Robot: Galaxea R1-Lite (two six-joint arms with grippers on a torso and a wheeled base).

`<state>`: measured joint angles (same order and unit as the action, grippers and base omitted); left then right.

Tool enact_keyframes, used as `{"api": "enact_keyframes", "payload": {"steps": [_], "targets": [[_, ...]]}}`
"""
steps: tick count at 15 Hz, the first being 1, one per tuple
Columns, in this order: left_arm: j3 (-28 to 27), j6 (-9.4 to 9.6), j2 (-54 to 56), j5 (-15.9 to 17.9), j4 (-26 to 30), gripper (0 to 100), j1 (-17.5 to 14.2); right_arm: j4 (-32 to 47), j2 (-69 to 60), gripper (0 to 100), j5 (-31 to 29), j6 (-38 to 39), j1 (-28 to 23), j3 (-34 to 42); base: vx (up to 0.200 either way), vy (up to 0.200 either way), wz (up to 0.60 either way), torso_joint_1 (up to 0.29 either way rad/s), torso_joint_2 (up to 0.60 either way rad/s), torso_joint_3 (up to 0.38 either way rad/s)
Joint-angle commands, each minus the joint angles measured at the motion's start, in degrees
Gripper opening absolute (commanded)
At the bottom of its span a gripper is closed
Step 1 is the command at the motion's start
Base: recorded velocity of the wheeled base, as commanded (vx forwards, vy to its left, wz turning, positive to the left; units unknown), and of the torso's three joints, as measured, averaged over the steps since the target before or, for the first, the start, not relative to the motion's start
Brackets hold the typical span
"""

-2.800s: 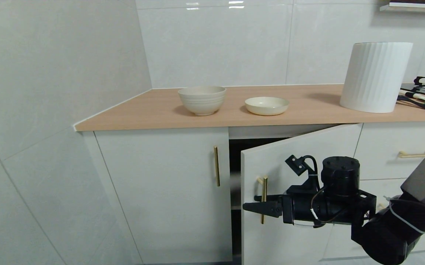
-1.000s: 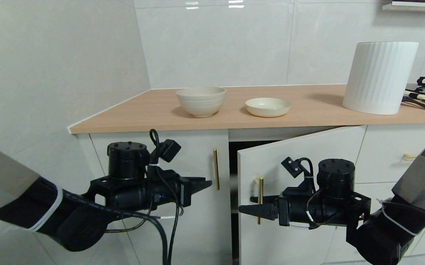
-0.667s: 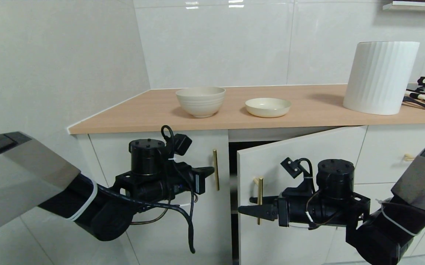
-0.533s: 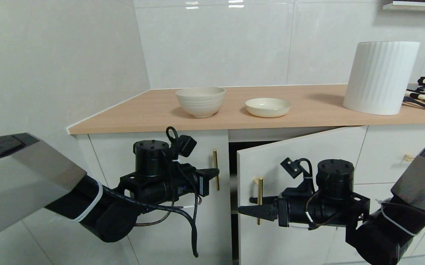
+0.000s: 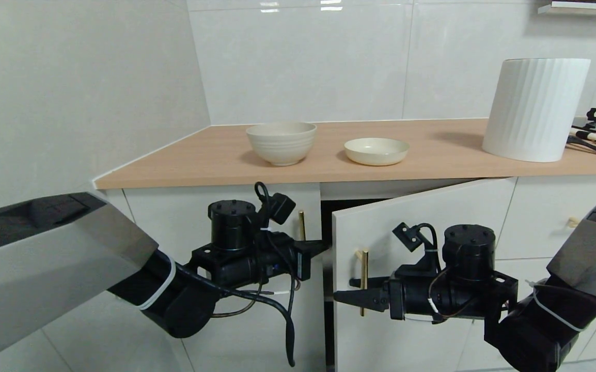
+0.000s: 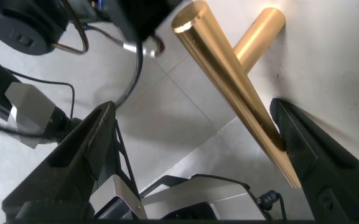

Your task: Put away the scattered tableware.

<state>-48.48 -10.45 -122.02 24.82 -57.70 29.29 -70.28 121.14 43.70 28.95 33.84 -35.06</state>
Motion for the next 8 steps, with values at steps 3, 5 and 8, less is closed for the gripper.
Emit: {"api": "enact_keyframes", "payload": {"steps": [3,5,8], "targets": [[-2.23,-2.12,-4.28,3.30,-1.45,0,0.68,-0.39,0.15,100,-0.11,-0.12,0.00,0.43,0.000,0.000,0.00,0.000,0.00,0.000],[-2.32,-3.79,-6.30,6.56,-6.20,0,0.68,-1.97,0.24,100,-0.20,-0.12,0.26,1.05,0.000,0.000,0.00,0.000,0.00,0.000],[-0.74,-4.85,-8.41,7.88,-12.44,0,1.38,-2.67,0.33,100,-0.29,-0.12,0.26,1.22,0.000,0.000,0.00,0.000,0.00,0.000]]}}
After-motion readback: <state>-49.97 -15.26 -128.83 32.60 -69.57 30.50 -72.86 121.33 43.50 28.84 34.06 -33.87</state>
